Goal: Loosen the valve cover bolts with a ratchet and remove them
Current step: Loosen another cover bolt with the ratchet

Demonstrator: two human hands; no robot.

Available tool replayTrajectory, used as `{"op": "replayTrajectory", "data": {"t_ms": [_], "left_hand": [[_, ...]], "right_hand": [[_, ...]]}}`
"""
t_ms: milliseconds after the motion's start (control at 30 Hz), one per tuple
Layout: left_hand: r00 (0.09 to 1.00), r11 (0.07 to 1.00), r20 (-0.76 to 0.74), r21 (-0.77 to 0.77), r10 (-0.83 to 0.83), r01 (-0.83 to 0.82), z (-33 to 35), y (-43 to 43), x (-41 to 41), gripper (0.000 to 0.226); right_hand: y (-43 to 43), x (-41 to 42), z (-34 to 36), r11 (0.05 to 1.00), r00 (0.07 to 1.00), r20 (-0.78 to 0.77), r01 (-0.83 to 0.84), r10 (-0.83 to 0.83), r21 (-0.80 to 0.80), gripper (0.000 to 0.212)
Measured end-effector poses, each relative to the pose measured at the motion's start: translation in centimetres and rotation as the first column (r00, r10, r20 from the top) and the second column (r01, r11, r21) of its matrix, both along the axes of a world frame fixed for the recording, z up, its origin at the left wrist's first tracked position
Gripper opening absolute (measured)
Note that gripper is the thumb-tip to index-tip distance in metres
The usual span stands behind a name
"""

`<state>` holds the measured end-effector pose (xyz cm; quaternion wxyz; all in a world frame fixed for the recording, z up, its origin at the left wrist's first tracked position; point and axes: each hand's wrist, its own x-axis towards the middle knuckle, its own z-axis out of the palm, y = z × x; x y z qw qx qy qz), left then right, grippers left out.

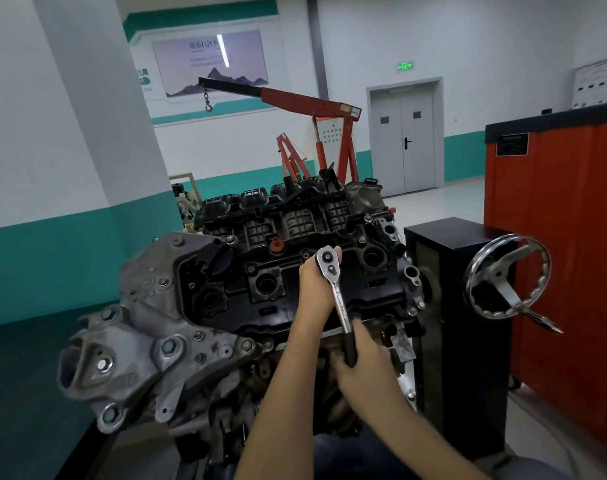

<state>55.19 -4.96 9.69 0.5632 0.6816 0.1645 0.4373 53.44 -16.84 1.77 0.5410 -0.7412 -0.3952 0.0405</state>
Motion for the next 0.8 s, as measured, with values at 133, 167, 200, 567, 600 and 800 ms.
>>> {"op": "replayTrajectory", "data": {"t_ms": [133, 167, 200, 567, 600, 800], "left_hand": [[0.99, 0.981, -0.137, 0.187, -0.017, 0.043, 0.2, 0.8, -0.6, 0.043], [0.987, 0.975, -0.159, 0.214, -0.018, 0.052, 0.3, 0.9, -0.6, 0.042], [0.982, 0.969, -0.187, 0.241, -0.006, 0.052, 0.5, 0.9, -0.6, 0.036], [0.998, 0.998, 0.012, 0.036, 0.054, -0.054, 0.2, -0.3, 0.1, 0.05], [0.998, 0.998, 0.023, 0.019, 0.055, -0.055, 0.3, -0.2, 0.3, 0.05], [0.995, 0.989, -0.083, 0.143, 0.062, -0.05, 0.3, 0.6, 0.0, 0.053]], "right_hand": [[-4.0, 6.1, 3.4, 0.973, 0.967, 0.237, -0.035, 0.091, -0.23, 0.036], [-4.8, 8.1, 5.0, 0.956, 0.942, 0.317, -0.016, 0.113, -0.294, 0.036], [-5.2, 9.9, 6.6, 0.928, 0.886, 0.447, 0.054, 0.126, -0.368, 0.034], [-2.3, 3.0, 1.2, 0.996, 0.969, 0.244, 0.049, -0.029, -0.075, 0.028], [-1.1, 1.4, 0.3, 0.999, 0.988, 0.152, 0.023, -0.019, -0.022, 0.026], [-0.6, 0.9, 0.5, 0.999, 0.992, 0.121, -0.018, 0.023, -0.038, 0.026]]}}
